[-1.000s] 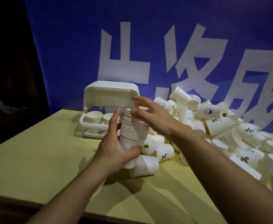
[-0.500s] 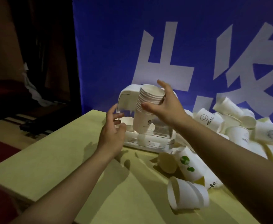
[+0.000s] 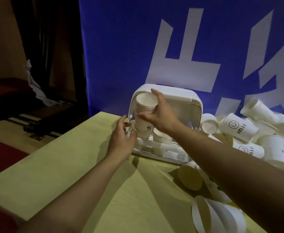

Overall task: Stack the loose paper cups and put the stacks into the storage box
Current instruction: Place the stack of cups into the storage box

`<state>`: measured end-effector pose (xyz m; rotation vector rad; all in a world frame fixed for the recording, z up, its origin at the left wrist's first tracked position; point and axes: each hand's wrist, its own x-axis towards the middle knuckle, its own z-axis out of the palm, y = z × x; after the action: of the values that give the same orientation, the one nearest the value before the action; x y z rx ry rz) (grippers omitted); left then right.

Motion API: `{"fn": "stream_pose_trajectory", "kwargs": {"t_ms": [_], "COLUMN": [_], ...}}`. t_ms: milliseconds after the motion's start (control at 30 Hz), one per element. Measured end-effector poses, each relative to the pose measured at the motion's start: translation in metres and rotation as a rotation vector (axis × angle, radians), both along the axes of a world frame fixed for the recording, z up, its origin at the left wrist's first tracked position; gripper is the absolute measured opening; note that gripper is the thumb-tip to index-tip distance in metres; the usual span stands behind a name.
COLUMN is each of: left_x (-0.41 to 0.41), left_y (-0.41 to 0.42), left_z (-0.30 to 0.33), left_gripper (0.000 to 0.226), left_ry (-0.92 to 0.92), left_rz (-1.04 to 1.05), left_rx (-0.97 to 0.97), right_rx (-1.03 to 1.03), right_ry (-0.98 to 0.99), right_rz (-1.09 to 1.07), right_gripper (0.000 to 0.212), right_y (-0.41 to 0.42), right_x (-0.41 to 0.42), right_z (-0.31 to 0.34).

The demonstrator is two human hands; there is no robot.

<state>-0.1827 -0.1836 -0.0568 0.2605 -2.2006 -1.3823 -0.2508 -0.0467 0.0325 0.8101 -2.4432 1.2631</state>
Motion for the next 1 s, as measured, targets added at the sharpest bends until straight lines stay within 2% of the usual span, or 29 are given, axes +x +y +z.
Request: {"fn": "stream_pose_trajectory", "kwargs": {"t_ms": [100, 233, 433, 533, 633, 733, 867, 1000], "left_x": [-0.003, -0.003, -0.009, -0.014, -0.013, -0.004, 0.016, 0.048], "left_y": [0.000, -0.001, 0.001, 0.001, 0.006, 0.020, 0.043, 0.066], "left_z": [-0.001, 0.001, 0.014, 0.018, 0.020, 0.021, 0.018, 0.013], "left_gripper": [0.063, 0.068, 0.076, 0.081, 0.082, 0.075, 0.067, 0.052], "left_ry": [0.013, 0.017, 0.020, 0.034, 0.047, 0.107, 0.126, 0.054], "left_rz": [0.018, 0.004, -0.012, -0.002, -0.006, 0.018, -0.043, -0.117], "left_rx": [-0.002, -0.015, -0.069, -0.116, -0.106, -0.051, 0.022, 0.105], "right_rx": [0.189, 0.223, 0.392, 0.465, 0.419, 0.431, 0.472, 0.522], "right_ry": [-0.070, -0.120, -0.106, -0.023, 0.111, 0.117, 0.079, 0.131], "right_rz": [-0.013, -0.093, -0.090, -0.119, -0.159, -0.102, -0.031, 0.005], "right_gripper": [0.097, 0.097, 0.102, 0.105, 0.083, 0.055, 0.047, 0.040], "right_y": [-0.002, -0.006, -0.005, 0.006, 0.026, 0.046, 0.069, 0.091], "right_x": [-0.005, -0.013, -0.012, -0.003, 0.010, 0.022, 0.040, 0.066], "right_z": [-0.020, -0.025, -0.012, 0.000, 0.017, 0.028, 0.023, 0.014]}}
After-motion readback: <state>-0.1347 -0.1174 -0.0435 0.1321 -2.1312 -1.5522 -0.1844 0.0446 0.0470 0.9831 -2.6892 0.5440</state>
